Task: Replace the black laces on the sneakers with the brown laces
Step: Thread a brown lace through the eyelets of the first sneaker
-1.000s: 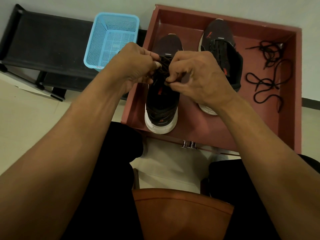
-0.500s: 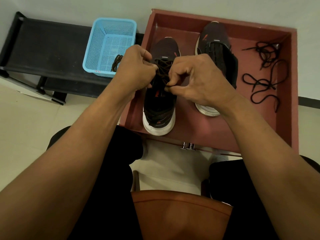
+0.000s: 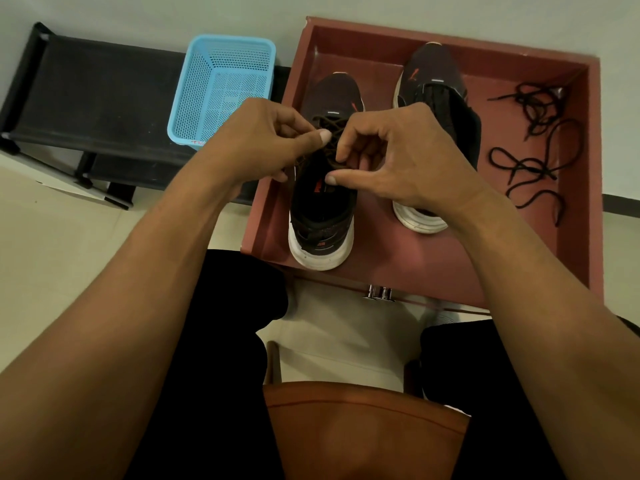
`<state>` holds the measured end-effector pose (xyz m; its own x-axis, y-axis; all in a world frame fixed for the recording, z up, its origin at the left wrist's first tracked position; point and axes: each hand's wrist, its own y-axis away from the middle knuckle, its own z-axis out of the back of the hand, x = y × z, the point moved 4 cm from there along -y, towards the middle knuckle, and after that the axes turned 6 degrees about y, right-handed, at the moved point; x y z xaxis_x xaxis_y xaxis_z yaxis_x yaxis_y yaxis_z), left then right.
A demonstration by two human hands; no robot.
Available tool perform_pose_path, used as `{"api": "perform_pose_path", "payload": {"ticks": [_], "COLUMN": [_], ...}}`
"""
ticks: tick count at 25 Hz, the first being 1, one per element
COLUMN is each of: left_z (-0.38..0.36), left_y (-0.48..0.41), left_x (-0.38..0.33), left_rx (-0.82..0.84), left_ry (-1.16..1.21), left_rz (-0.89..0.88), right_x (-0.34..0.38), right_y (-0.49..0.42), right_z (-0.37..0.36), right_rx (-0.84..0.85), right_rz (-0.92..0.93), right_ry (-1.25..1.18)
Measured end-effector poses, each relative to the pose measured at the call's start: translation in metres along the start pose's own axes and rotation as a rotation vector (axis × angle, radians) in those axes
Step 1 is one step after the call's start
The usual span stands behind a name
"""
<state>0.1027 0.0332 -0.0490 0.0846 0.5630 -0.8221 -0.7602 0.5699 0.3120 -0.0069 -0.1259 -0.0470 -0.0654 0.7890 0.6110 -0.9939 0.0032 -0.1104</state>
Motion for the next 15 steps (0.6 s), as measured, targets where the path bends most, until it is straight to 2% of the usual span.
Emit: {"api": "perform_pose_path", "payload": {"ticks": [7,12,15], "left_z": [-0.004,-0.009,-0.006], "left_y": [-0.007,-0.012,-0.013], "left_x": [0.002,0.007,0.008], "left_rx": [-0.083,-0.116,-0.171], "left_ry": [0.022,0.046,-0.018], "left_rz": [-0.027,0.003,-0.021], "right_x": [0.000,-0.006,-0.005], "right_y": [-0.002,-0.002,-0.001], "right_z": [-0.003,-0.004,-0.006], "right_rx": [0.065,0.102,0.135], "right_rz": [-0.011,-0.105,-0.113], "right_ry": [-0.020,-0.050,-0.049]}}
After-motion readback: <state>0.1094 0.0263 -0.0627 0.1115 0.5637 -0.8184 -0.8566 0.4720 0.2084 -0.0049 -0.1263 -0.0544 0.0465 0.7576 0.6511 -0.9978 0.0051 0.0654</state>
